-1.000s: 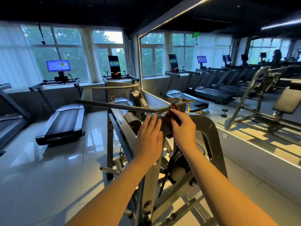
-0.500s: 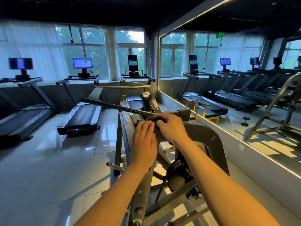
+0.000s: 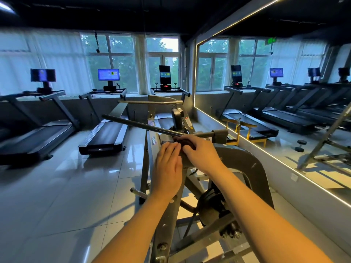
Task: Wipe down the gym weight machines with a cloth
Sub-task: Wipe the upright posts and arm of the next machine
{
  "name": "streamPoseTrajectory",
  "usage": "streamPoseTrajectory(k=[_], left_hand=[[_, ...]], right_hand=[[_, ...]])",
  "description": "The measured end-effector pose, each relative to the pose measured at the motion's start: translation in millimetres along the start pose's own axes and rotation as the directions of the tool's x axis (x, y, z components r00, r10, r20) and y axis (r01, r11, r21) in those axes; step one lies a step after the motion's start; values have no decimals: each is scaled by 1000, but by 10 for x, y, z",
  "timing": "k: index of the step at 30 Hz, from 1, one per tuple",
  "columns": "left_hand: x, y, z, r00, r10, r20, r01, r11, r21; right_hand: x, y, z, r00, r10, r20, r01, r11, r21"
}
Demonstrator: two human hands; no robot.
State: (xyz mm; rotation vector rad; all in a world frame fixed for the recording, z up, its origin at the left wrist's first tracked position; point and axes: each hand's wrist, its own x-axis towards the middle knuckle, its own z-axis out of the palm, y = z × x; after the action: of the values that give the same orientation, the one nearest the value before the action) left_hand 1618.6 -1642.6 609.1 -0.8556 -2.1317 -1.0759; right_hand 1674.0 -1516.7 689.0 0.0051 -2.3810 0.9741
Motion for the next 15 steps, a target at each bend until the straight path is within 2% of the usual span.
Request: streamPoseTrajectory(k=[4,6,9,11,13,15], left_hand=[[-3,-24,-25,999,34,0,-34,999,9],[-2,-51,-8,1000,21,4,-20,1000,-14],[3,-78,-25,1000,-4,24,6,998,-70],[0,-80,-85,999,-4,53,8,997,-80],[-14,-86,-131,996,28,85,-22,998,-65],[-26,-105,-135,996,46,82,-42,997,-57]], right_hand=[[21,178,-119,967,182,-177,-198,977,-80],[34,119,-56,971,176,-162,-186,981,-51],[8,-102,101,997,71,-18,-69,992,103],[-33,-128,104,1000,14,19,-16,993,119],[-76,-24,22,1000,25,-5,-25,998,63],[-91,126,-70,989,101,-111,-103,995,-11]])
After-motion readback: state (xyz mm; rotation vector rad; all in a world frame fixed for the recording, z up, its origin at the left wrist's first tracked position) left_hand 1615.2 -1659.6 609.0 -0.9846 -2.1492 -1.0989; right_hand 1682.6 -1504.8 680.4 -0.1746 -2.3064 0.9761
